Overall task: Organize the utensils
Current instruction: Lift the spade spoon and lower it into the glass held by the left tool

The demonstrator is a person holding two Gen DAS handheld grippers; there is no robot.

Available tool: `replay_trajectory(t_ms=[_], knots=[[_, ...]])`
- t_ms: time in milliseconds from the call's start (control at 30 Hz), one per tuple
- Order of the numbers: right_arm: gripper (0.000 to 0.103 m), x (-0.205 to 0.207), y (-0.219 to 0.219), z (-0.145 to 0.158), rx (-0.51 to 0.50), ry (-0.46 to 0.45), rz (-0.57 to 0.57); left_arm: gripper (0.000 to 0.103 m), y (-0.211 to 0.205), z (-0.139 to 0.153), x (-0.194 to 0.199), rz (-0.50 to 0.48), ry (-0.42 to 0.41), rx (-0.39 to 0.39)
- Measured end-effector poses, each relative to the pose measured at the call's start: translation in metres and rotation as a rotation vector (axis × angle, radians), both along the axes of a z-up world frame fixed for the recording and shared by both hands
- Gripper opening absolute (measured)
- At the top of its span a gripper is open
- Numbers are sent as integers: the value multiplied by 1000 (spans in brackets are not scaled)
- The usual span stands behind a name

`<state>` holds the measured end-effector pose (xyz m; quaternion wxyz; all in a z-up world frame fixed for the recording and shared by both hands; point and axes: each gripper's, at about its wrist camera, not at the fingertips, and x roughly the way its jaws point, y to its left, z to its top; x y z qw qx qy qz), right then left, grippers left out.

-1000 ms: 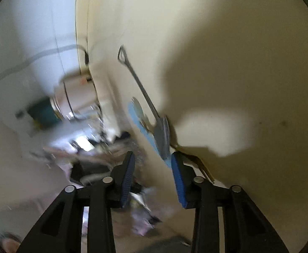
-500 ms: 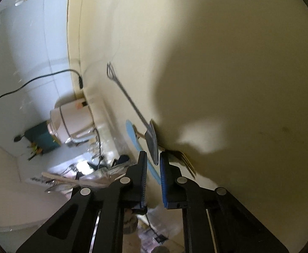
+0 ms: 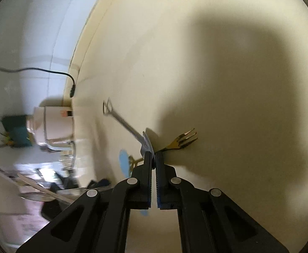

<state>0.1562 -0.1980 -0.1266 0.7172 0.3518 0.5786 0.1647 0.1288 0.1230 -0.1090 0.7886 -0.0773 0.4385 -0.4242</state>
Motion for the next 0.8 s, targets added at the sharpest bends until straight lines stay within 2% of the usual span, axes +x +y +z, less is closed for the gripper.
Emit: replay_trajectory(t_ms=[100, 167, 267, 400, 467, 700, 800], knots=[[2, -3, 7, 24, -124, -82, 44, 100, 0, 0, 0, 0, 0, 0], [1, -6, 8, 37, -133, -125, 55, 100, 0, 0, 0, 0, 0, 0], [2, -11, 0, 49, -67, -145, 42, 100, 0, 0, 0, 0, 0, 0], [2, -21, -17, 58, 99, -132, -10, 100, 0, 0, 0, 0, 0, 0], [2, -29, -22, 69, 129, -150, -7, 100, 0, 0, 0, 0, 0, 0], [2, -66, -13, 139, 62, -294, 131, 100, 0, 0, 0, 0, 0, 0], [2, -81, 9, 166, -48, -341, 258, 100, 0, 0, 0, 0, -2, 4]])
